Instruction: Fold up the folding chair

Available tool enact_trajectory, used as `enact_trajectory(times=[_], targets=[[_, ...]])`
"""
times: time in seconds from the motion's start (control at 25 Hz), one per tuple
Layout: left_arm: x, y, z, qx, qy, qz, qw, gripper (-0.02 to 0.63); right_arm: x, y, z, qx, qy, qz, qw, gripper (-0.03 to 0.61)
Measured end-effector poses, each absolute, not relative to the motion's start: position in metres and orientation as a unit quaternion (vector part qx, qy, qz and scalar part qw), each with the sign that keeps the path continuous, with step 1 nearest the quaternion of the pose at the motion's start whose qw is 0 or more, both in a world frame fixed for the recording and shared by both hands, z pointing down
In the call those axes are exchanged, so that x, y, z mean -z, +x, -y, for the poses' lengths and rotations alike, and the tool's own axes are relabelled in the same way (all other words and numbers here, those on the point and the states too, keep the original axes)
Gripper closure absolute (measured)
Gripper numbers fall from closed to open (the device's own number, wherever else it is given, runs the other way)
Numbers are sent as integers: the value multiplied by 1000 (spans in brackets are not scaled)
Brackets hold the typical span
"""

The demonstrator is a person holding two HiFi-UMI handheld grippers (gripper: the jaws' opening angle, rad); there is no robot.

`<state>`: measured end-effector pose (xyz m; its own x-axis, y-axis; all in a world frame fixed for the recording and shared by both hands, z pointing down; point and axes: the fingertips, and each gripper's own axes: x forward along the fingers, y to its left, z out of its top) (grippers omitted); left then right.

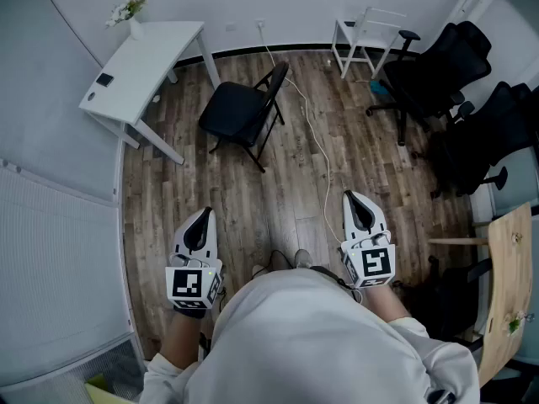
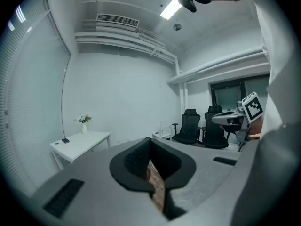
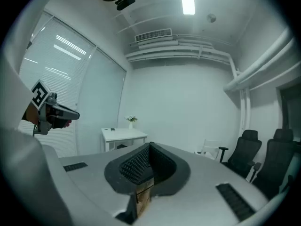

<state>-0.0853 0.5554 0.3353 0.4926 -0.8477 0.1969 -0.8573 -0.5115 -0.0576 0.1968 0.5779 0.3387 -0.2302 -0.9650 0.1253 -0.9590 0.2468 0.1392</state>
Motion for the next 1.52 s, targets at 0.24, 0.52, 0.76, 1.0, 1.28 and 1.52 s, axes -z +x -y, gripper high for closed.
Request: enact_trajectory(times=[0.24, 0.52, 0.76, 1.0, 1.28, 1.52], targets=[[-339, -78, -559, -103, 866, 489, 28, 606, -341, 200, -581, 15, 612, 785, 94, 563], [-339, -74, -559, -100, 867, 486, 30, 605, -340, 202, -578, 16, 607, 789, 93, 561], [-340, -71, -560, -88, 872, 479, 38, 470, -334, 211, -578, 27, 608, 790, 74, 544], [-342, -76, -557, -80, 863, 497, 41, 259, -331, 220, -581, 28, 605, 794, 58, 229], [-348, -66, -555, -84, 856, 507, 48, 227, -339, 236, -584, 30, 602, 795, 59, 196], [-351, -44, -553, -100, 841, 529, 55, 227, -357, 261, -571, 4, 575, 814, 75, 198]])
